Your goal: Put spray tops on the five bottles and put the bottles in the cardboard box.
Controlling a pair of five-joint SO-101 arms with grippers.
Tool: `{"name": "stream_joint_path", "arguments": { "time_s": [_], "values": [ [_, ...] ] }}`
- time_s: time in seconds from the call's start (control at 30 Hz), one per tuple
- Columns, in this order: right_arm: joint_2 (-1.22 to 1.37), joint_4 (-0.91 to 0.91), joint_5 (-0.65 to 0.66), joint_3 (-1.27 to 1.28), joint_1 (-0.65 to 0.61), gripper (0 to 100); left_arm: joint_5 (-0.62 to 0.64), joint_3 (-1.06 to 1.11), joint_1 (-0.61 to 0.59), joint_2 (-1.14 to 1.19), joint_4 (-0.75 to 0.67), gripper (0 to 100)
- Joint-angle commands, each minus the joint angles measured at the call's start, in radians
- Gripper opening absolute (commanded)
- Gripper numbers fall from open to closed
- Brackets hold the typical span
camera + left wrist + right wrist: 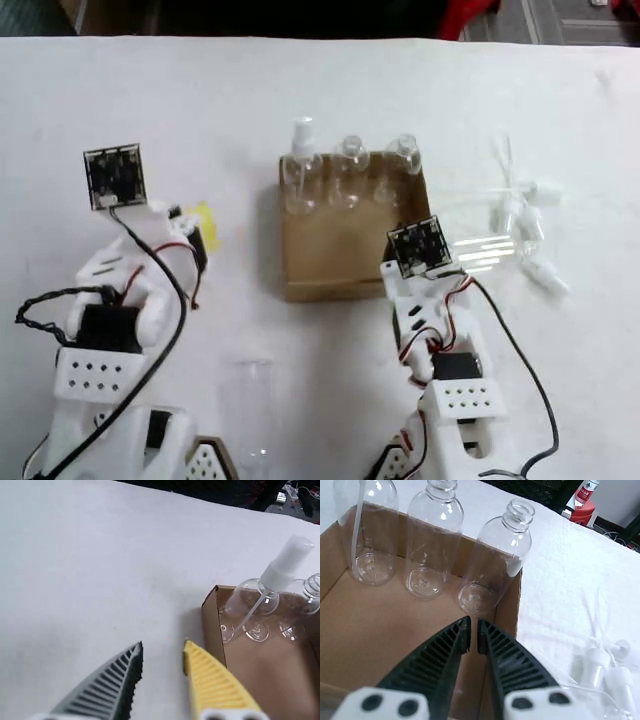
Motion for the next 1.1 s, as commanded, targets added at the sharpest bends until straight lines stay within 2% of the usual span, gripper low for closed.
{"name": "stream_joint_path", "arguments": {
  "time_s": [0.0, 0.07, 0.2, 0.27, 0.33, 0.5, 0.67, 0.83, 0.97, 1.07],
  "values": [
    [0.002, -0.019, 0.011, -0.006, -0.002, 1.8, -0.002, -0.081, 0.004, -0.027, 0.103, 28],
    [0.002, -0.019, 0.011, -0.006, -0.002, 1.8, -0.005, -0.084, 0.002, -0.027, 0.143, 31],
    [0.002, -0.019, 0.011, -0.006, -0.002, 1.8, -0.014, -0.087, 0.002, -0.027, 0.207, 32],
    [0.002, -0.019, 0.011, -0.006, -0.002, 1.8, -0.092, -0.11, 0.007, -0.027, 0.27, 32],
    [0.002, -0.019, 0.011, -0.006, -0.002, 1.8, -0.183, -0.164, 0.012, -0.025, 0.382, 32],
    [0.002, -0.019, 0.011, -0.006, -0.002, 1.8, -0.193, -0.338, 0.01, 0.028, 0.698, 32],
    [0.002, -0.019, 0.011, -0.006, -0.002, 1.8, -0.281, -0.414, 0.01, 0.337, 0.882, 32],
    [0.002, -0.018, 0.011, -0.006, -0.002, 1.8, -0.322, -0.433, 0.01, 0.63, 0.898, 32],
    [0.002, -0.018, 0.011, -0.006, -0.002, 1.8, -0.319, -0.419, 0.051, 0.644, 0.898, 32],
    [0.002, -0.018, 0.011, -0.006, -0.002, 1.8, -0.269, -0.381, 0.111, 0.607, 0.898, 32]
  ]
}}
